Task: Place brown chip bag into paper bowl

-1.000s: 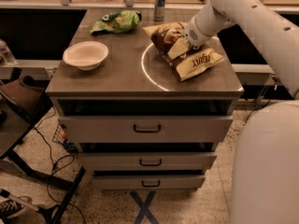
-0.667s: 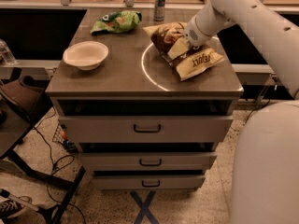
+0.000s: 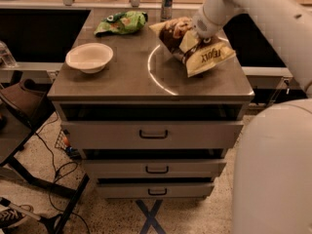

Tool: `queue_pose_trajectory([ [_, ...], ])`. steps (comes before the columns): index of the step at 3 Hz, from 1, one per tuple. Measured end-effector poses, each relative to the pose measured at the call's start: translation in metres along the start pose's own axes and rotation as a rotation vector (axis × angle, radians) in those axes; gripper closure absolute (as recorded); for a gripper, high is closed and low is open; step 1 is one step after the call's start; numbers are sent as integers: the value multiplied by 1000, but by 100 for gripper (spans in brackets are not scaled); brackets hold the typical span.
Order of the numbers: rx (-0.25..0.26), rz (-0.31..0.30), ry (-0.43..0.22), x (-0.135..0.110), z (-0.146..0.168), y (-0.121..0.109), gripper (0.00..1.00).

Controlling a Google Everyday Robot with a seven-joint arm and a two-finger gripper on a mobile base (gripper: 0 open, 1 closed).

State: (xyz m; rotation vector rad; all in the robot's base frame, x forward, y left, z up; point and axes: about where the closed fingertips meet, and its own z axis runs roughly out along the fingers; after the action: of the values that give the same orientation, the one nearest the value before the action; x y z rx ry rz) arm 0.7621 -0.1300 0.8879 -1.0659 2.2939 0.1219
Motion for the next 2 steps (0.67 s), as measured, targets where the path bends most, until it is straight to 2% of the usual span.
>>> queue_pose_trajectory([
  [1, 123, -46, 104, -27, -62, -13, 100],
  [2, 133, -50, 137, -27, -69, -14, 100],
])
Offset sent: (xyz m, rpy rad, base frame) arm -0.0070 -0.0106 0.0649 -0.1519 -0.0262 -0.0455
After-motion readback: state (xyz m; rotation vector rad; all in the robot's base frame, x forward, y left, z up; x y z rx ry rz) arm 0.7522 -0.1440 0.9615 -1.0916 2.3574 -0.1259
